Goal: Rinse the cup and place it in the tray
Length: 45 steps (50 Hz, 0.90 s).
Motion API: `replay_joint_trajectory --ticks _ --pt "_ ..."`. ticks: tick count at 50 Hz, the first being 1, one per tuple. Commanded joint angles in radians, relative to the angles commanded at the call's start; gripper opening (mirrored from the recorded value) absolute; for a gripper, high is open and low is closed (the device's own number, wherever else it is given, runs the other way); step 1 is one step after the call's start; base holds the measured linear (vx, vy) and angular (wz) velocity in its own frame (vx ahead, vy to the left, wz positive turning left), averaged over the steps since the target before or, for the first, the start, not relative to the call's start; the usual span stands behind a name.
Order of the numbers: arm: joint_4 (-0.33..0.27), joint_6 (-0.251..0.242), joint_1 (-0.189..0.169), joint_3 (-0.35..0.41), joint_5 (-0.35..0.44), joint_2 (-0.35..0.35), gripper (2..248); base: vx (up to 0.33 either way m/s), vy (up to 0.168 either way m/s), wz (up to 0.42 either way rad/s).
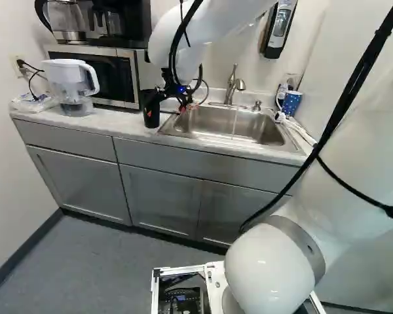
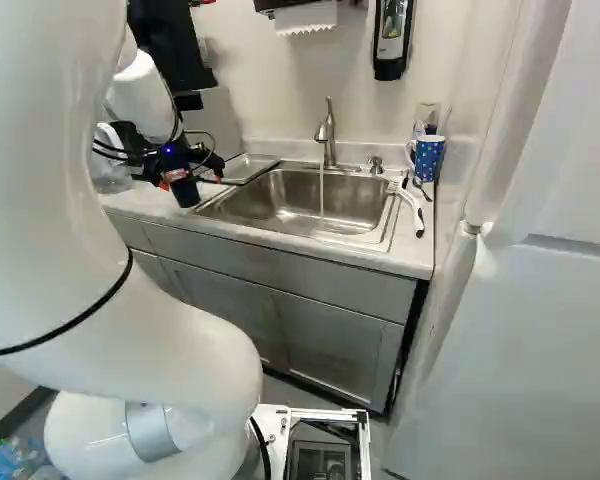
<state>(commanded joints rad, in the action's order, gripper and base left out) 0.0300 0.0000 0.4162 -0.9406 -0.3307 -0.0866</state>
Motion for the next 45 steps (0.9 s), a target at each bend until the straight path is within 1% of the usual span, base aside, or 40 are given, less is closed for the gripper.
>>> replay_joint_trajectory --ticks 26,45 --pt "0.0 0.0 0.02 0.066 0.269 -0.006 247 0.0 0.0 0.0" --pt "0.0 0.0 0.04 0.105 0.444 -0.001 247 0.0 0.0 0.0"
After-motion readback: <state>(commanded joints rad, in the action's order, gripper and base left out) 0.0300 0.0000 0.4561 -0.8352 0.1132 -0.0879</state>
